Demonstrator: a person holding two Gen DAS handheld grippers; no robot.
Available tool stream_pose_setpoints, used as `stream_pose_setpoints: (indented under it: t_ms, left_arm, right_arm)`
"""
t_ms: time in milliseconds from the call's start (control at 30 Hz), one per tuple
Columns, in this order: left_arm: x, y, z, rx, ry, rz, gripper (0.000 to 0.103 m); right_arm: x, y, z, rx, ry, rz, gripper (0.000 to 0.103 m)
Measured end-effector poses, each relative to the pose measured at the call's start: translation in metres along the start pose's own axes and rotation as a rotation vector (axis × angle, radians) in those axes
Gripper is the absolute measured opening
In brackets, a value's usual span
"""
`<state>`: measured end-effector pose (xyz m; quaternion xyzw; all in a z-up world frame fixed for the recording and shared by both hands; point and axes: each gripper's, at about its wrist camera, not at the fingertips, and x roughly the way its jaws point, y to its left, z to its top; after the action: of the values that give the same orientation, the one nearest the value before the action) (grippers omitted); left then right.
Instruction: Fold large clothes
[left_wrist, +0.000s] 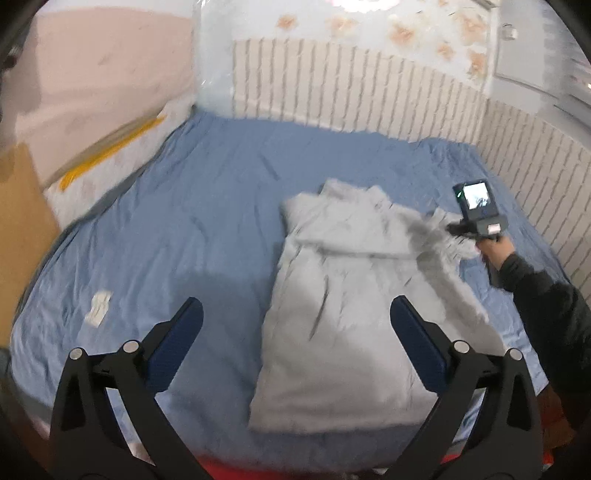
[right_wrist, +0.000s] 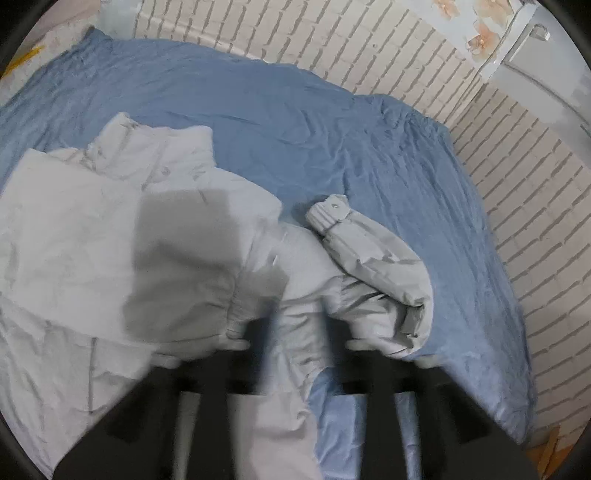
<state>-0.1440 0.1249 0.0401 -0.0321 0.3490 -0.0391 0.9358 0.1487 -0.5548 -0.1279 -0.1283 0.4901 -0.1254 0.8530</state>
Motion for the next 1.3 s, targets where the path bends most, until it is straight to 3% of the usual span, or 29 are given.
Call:
stream_pose_setpoints:
  t_ms: [67, 167, 300, 333, 400, 467, 600, 700, 767, 833, 933, 1033, 1100, 1167, 1300]
  left_arm:
    - [0.011, -0.006, 0.018, -0.052, -0.028, -0.063, 0.1]
    - [0.034, -0.015, 0.045, -0.251, -0.06, -0.271, 0.1]
    - [0.09, -0.043, 0.06, -0.51, 0.054, -0.46, 0.1]
    - [0.1, -0.052, 0.06, -0.534, 0.053, -0.458, 0.1]
    - [0.115, -0.075, 0.059, -0.534, 0.055, -0.445, 0.1]
    - [0.127, -0.109, 0.057, -0.496, 0.088, -0.479, 0.1]
    - [0.13, -0.175, 0.048, -0.483, 0.145, -0.581, 0.099]
    - [0.109, -0.226, 0.066, -0.429, 0.171, -0.681, 0.099]
    - [0.088, -0.245, 0.086, -0.413, 0.116, -0.747, 0.1]
    - [0.066, -0.249, 0.105, -0.383, 0.032, -0.761, 0.1]
    - [0.062, -0.251, 0.124, -0.195, -0.041, -0.621, 0.1]
    - [0.096, -0.23, 0.116, 0.037, -0.087, -0.366, 0.1]
    - [0.139, -0.2, 0.109, 0.155, -0.063, -0.181, 0.099]
    - [0.169, -0.164, 0.116, 0.153, -0.058, -0.083, 0.099]
    - [0.211, -0.102, 0.142, 0.097, -0.015, -0.031, 0.1]
  right_arm:
    - [-0.009, -0.001, -0.005, 0.007, -0.031, -0.001, 0.08]
    - [-0.012, -0.001, -0.01, -0.004, -0.033, -0.012, 0.08]
    - [-0.009, -0.006, -0.014, -0.004, -0.028, -0.014, 0.08]
    - [-0.006, -0.007, -0.016, -0.006, -0.024, -0.013, 0.08]
    - [-0.003, -0.009, -0.018, -0.013, -0.018, -0.012, 0.08]
    - [-0.001, -0.01, -0.022, -0.025, -0.016, -0.011, 0.08]
    - [-0.001, -0.01, -0.027, -0.091, -0.028, -0.031, 0.08]
    - [-0.006, -0.017, -0.021, -0.132, -0.043, -0.047, 0.08]
    - [-0.012, -0.023, -0.014, -0.128, -0.059, -0.045, 0.081]
    - [-0.017, -0.028, -0.008, -0.115, -0.067, -0.022, 0.086]
    - [-0.015, -0.025, -0.012, -0.113, -0.075, 0.003, 0.092]
    - [-0.001, -0.015, -0.025, -0.104, -0.065, 0.018, 0.092]
    - [0.007, -0.012, -0.03, -0.089, -0.075, 0.021, 0.092]
    - [0.018, -0.014, -0.027, -0.051, -0.069, 0.024, 0.092]
    - [0.038, -0.019, -0.004, 0.024, -0.013, 0.132, 0.092]
